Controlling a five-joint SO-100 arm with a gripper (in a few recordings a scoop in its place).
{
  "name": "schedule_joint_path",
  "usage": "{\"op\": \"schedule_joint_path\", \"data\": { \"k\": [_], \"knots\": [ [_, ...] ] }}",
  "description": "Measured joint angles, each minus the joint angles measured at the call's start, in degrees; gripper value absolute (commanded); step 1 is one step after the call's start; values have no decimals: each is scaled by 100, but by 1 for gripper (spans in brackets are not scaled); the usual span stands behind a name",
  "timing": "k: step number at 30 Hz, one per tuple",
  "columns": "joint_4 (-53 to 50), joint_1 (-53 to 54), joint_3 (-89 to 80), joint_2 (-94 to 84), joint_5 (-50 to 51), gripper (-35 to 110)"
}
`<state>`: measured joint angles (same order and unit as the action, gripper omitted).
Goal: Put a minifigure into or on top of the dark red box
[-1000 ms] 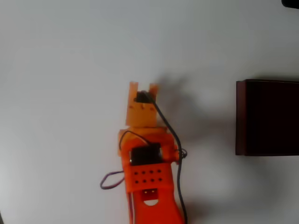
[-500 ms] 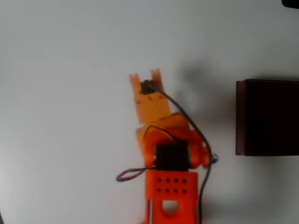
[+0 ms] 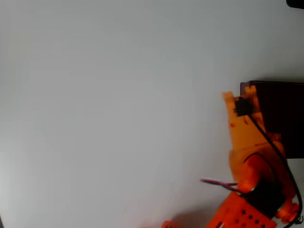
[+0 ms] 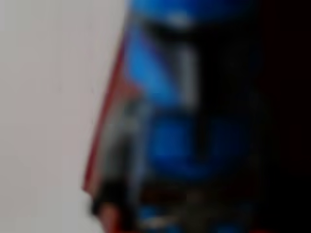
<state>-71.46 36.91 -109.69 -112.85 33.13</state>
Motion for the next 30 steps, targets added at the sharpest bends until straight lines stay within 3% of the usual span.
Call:
{"op": "schedule_joint_path", "data": {
  "k": [4,9,16,24,30],
  "knots": [
    [352,281,220,949,-229,1],
    [466,343,659,2021,-237,15],
    [475,325,650,1986,-167,19],
    [387,-281,-510,-149,-940,8],
    [123,-1477,-1740,-2452,-1767,0]
  ]
}}
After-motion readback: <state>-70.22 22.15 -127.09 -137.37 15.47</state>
